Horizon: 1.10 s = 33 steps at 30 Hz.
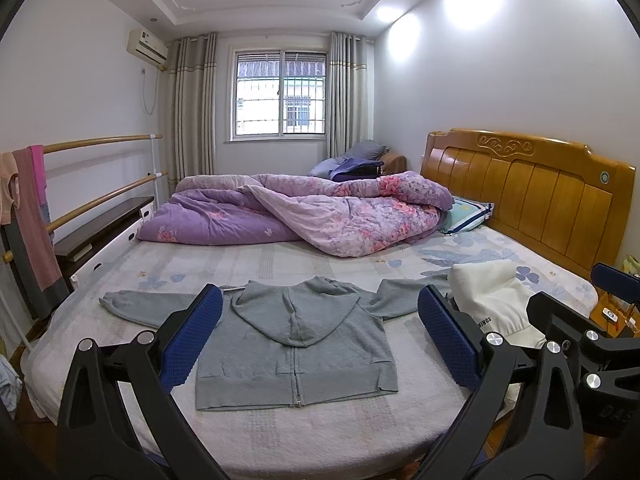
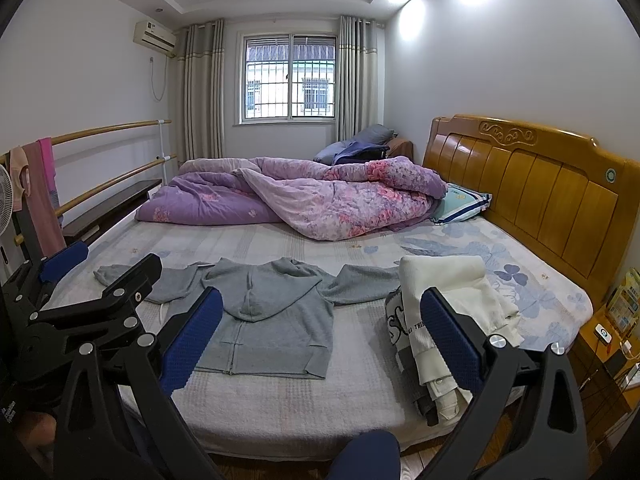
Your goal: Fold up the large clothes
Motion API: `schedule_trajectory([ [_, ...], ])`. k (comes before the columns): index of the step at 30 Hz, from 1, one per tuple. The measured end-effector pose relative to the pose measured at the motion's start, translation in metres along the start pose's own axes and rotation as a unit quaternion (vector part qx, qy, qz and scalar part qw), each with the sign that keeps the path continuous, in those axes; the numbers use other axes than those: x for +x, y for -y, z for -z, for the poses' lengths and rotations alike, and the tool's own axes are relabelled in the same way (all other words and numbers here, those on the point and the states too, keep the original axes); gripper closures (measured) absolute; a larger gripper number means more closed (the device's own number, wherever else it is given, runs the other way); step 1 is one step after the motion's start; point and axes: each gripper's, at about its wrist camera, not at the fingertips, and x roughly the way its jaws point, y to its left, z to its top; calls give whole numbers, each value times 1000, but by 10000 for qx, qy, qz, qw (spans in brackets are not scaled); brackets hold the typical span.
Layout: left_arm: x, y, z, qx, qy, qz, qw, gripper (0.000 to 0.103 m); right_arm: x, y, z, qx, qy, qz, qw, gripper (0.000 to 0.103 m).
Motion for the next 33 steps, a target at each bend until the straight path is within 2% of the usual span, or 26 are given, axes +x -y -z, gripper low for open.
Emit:
schedule_trajectory([
  [33,14,6,4,11,-42,112,9999,5,6,-4,9,72,-91,52,9999,8],
])
